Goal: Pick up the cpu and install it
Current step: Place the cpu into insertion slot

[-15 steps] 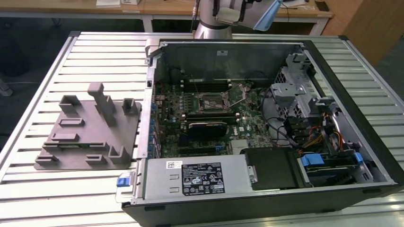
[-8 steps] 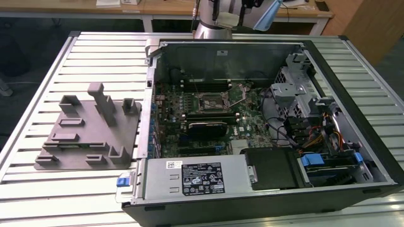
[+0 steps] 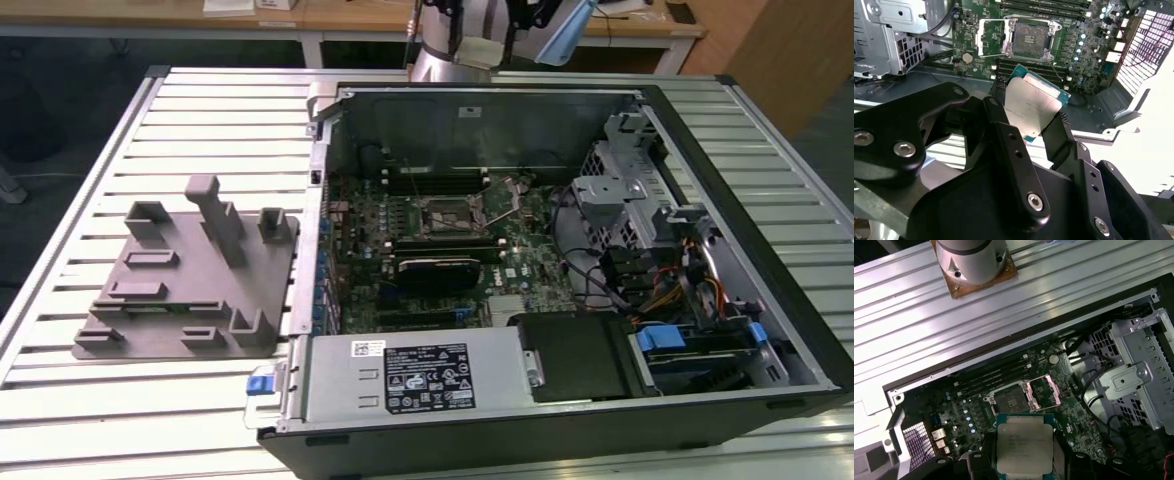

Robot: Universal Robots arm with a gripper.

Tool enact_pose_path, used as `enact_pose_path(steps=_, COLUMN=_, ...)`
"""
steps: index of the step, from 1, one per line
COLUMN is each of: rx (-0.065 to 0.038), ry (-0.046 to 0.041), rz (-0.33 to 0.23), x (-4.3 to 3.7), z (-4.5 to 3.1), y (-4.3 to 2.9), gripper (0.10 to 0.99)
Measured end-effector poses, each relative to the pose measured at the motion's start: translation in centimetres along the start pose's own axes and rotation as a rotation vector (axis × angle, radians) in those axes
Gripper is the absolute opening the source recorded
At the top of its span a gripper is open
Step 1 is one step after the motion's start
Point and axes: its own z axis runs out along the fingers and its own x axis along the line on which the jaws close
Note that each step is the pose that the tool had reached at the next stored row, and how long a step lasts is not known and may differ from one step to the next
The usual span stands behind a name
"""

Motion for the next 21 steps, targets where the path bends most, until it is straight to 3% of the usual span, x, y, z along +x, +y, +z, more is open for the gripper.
enact_pose_path(steps=11, rx=0.002, ry=-0.0009, rz=0.0, x=0.02, z=1.65, y=-0.17, gripper=0.541)
enact_pose_path(steps=12, rx=0.003, ry=-0.0012, rz=0.0, x=0.04, z=2.99, y=-0.31, gripper=0.541)
enact_pose_path(steps=13, rx=0.003, ry=-0.0014, rz=0.0, x=0.05, z=3.82, y=-0.39, gripper=0.541)
enact_pose_path(steps=21, rx=0.007, ry=-0.0028, rz=0.0, x=0.06, z=5.17, y=-0.53, gripper=0.541)
